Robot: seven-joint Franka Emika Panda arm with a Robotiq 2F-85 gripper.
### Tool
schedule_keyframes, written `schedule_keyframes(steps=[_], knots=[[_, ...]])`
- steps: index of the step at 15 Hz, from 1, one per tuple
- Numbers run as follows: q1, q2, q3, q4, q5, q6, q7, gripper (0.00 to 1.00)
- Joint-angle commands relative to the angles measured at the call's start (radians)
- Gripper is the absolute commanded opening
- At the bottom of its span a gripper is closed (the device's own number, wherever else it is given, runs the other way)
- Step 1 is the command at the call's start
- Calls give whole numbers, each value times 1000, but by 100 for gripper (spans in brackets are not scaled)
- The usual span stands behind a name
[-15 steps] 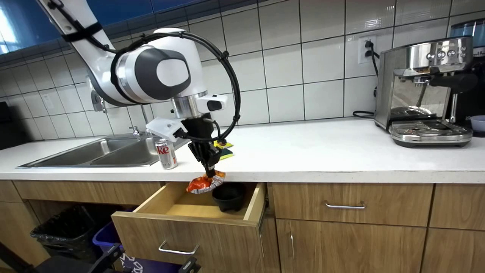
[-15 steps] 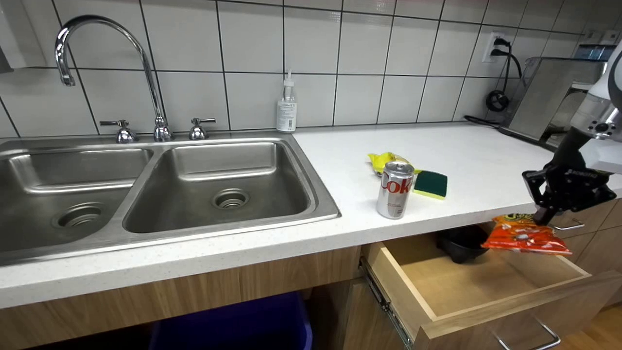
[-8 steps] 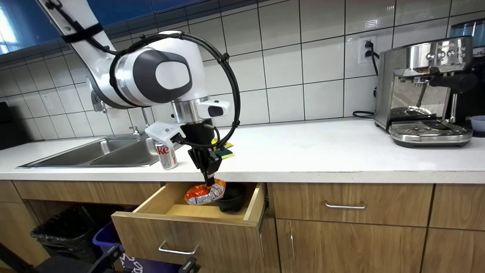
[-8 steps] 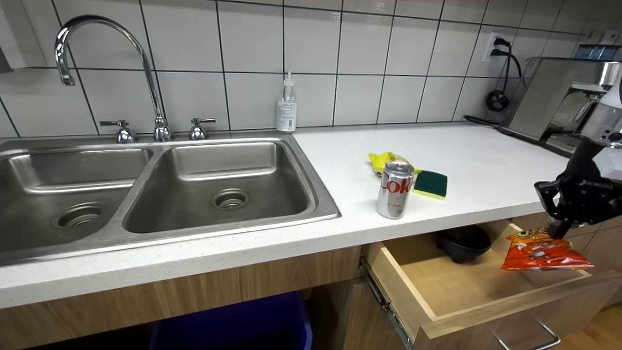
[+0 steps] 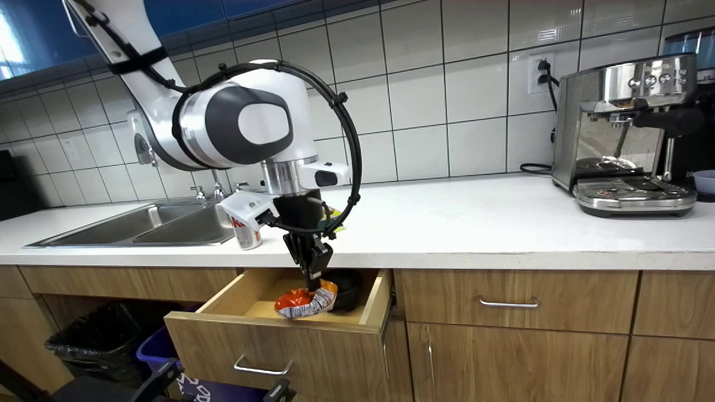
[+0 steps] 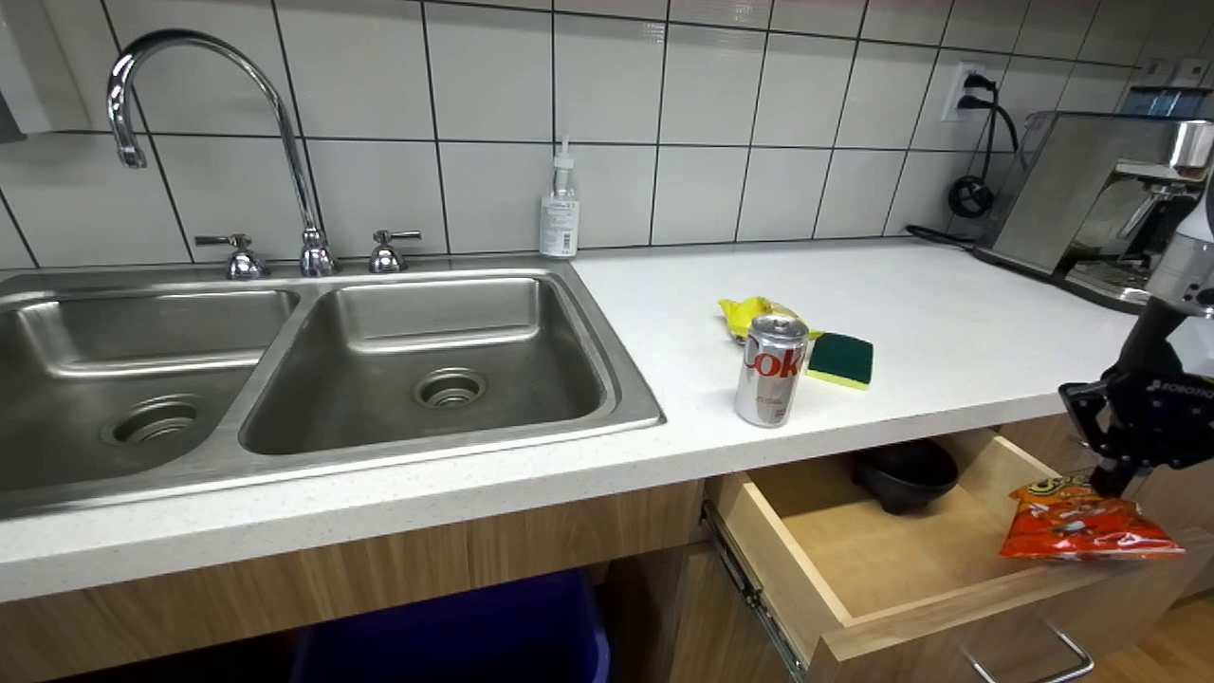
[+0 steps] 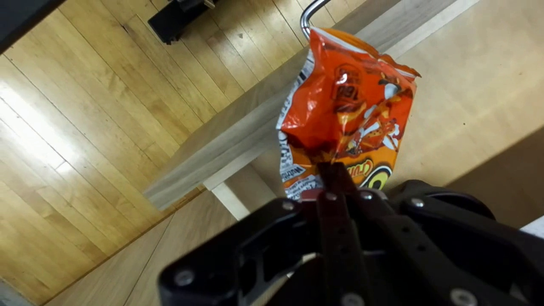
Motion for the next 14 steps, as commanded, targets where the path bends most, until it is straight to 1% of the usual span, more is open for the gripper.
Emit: schedule_keyframes(steps=[1, 6, 14], knots=[[-13, 30, 0, 30, 0, -34, 7, 0], [-13, 54, -18, 49, -21, -27, 43, 0], [-13, 96, -60, 100, -17, -14, 94, 0]])
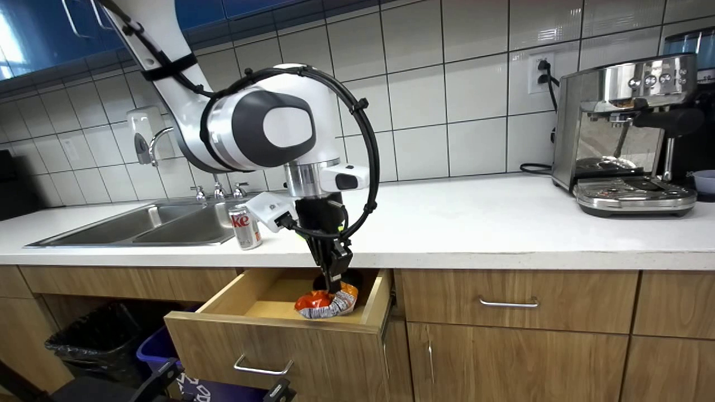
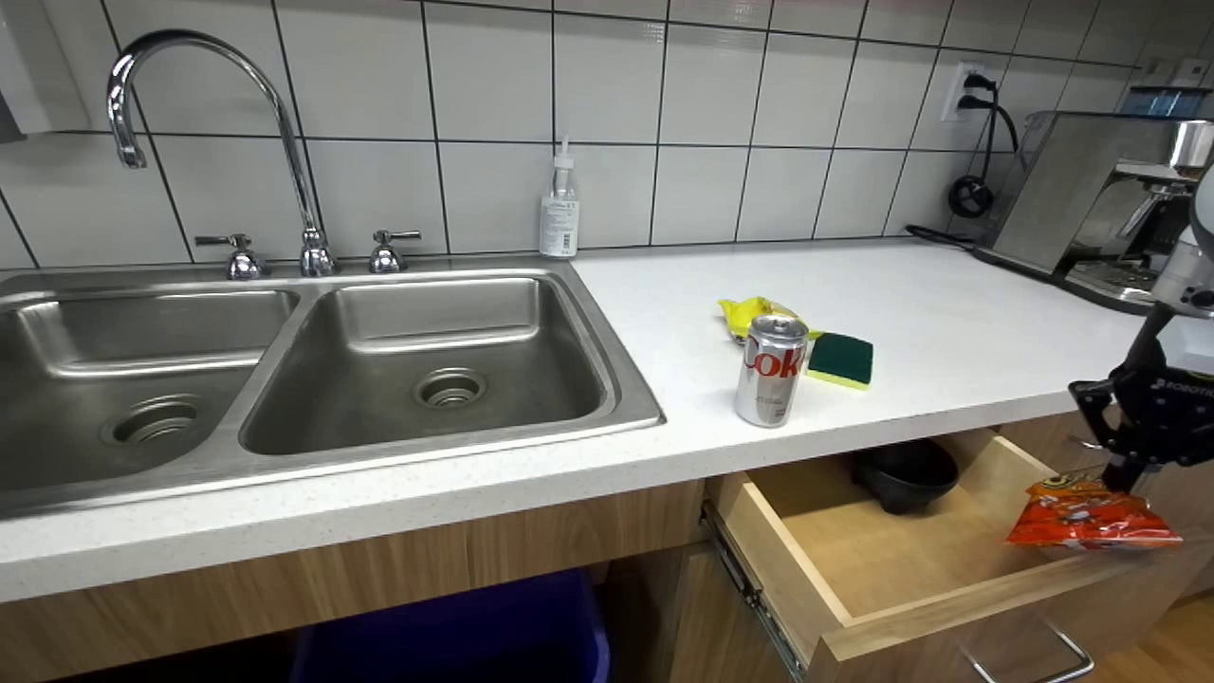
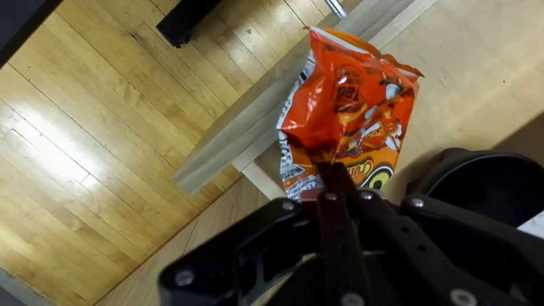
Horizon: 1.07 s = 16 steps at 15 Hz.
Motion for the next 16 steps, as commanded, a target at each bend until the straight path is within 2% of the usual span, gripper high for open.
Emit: schedule_keyframes(steps=[1, 12, 13, 14, 16], knots=[[-5, 33, -1, 43, -14, -14, 53, 0], [41, 110, 6, 75, 3, 31, 86, 0], [45, 110, 5, 76, 4, 33, 88, 26], [51, 111, 3, 77, 0, 34, 95, 27], [56, 105, 3, 77, 1, 35, 98, 40]])
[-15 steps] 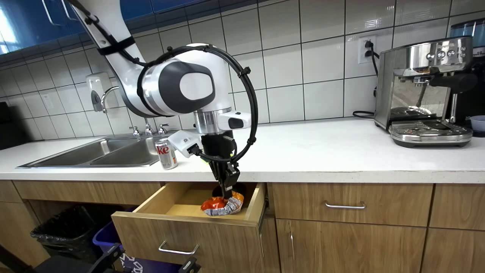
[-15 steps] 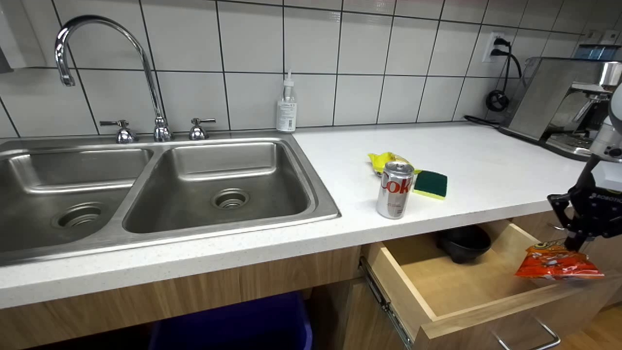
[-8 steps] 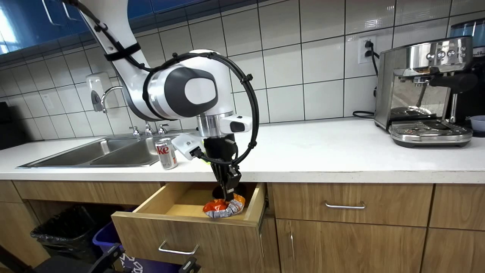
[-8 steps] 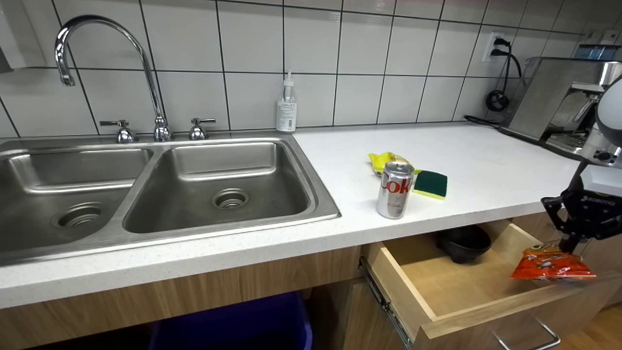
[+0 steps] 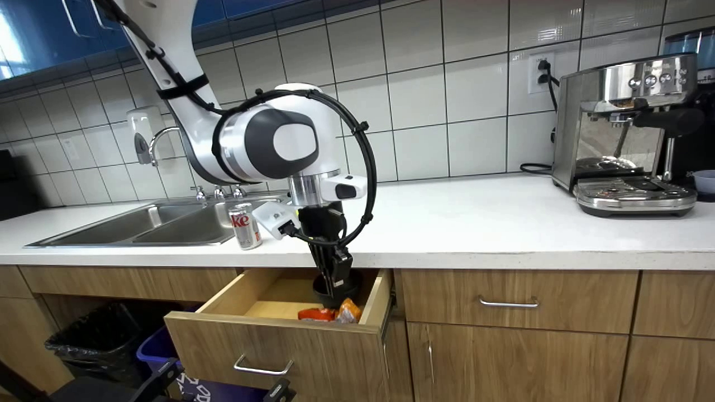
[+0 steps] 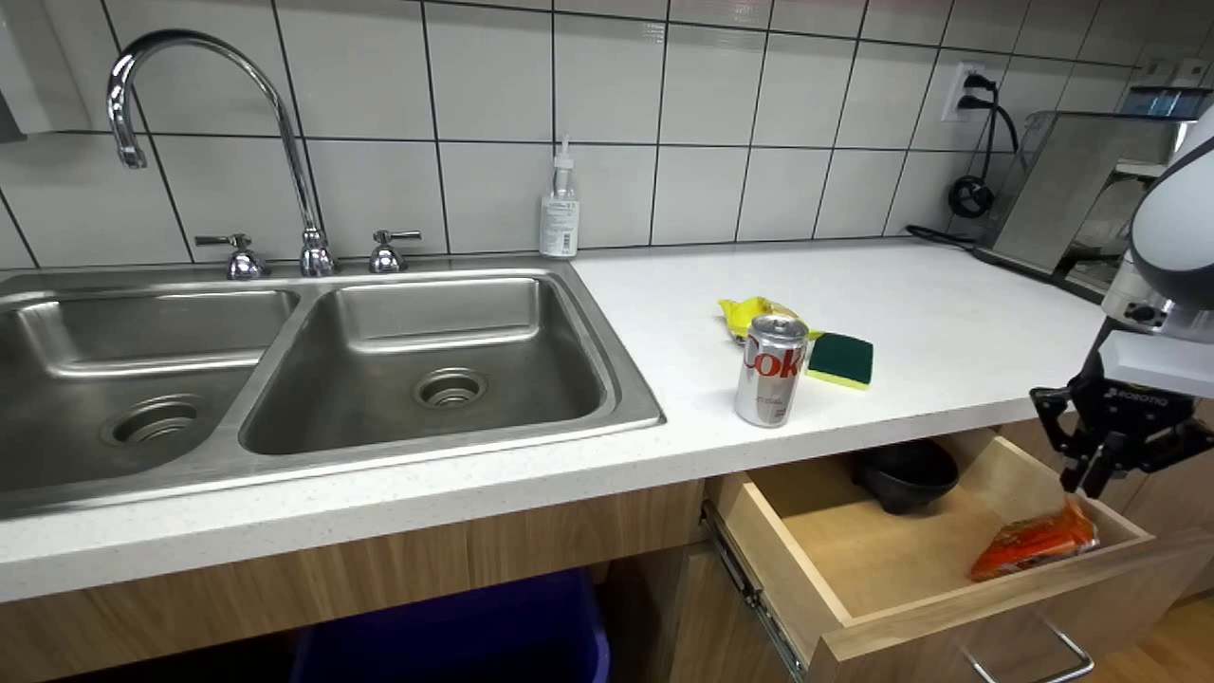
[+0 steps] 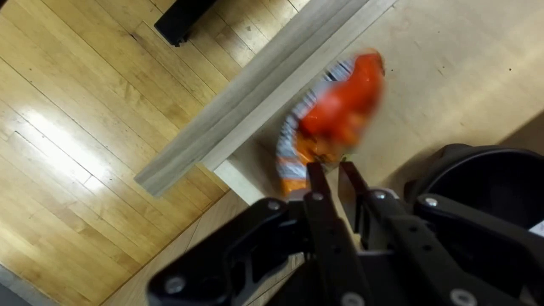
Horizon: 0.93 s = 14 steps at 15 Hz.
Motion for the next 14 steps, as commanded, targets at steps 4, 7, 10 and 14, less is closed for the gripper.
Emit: schedule_keyframes(steps=[4, 7, 10, 14], knots=[[18, 0, 2, 18, -2, 7, 35, 70], [20, -8, 6, 19, 1, 3, 28, 93], [17, -29, 23, 20, 18, -13, 2, 100], [19, -86, 49, 13, 24, -50, -25, 100]])
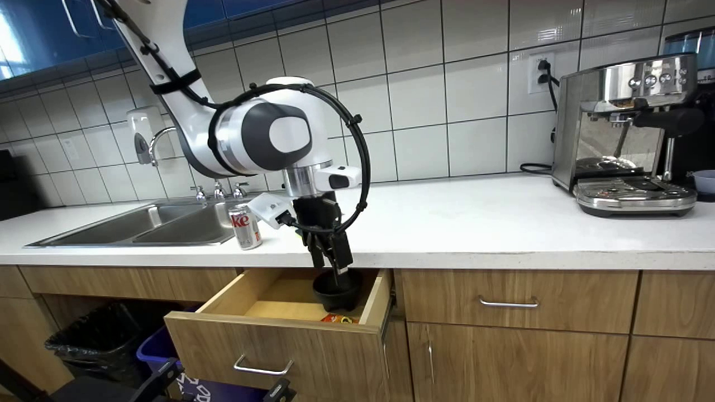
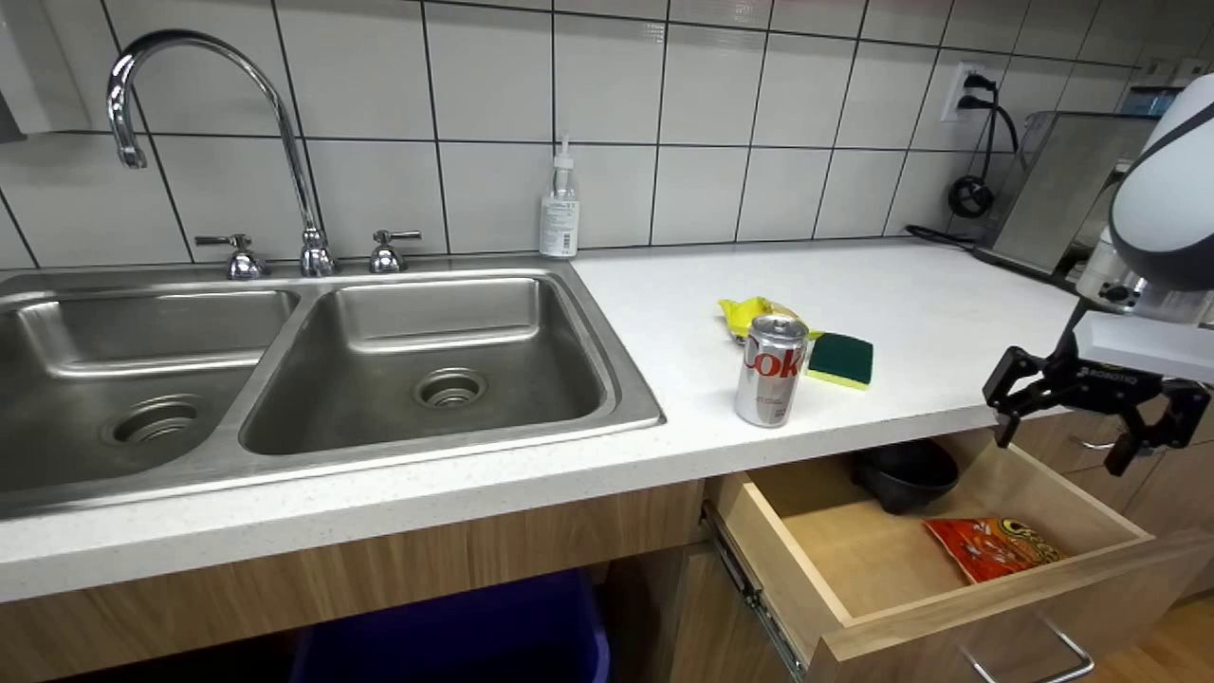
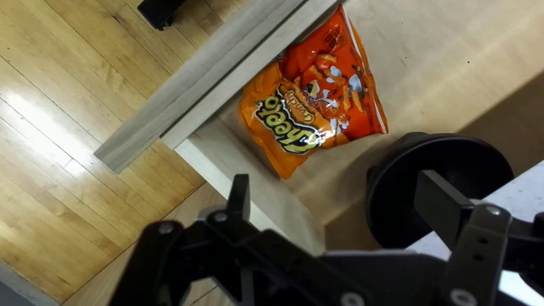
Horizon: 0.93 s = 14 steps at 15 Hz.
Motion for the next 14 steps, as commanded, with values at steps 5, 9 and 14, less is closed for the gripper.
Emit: schedule_keyframes(steps=[5, 9, 14], knots=[[-5, -134, 64, -5, 20, -120, -82, 100], [1, -152, 88, 18, 8, -156, -77, 100], [22, -127, 126, 79, -22, -168, -83, 100]])
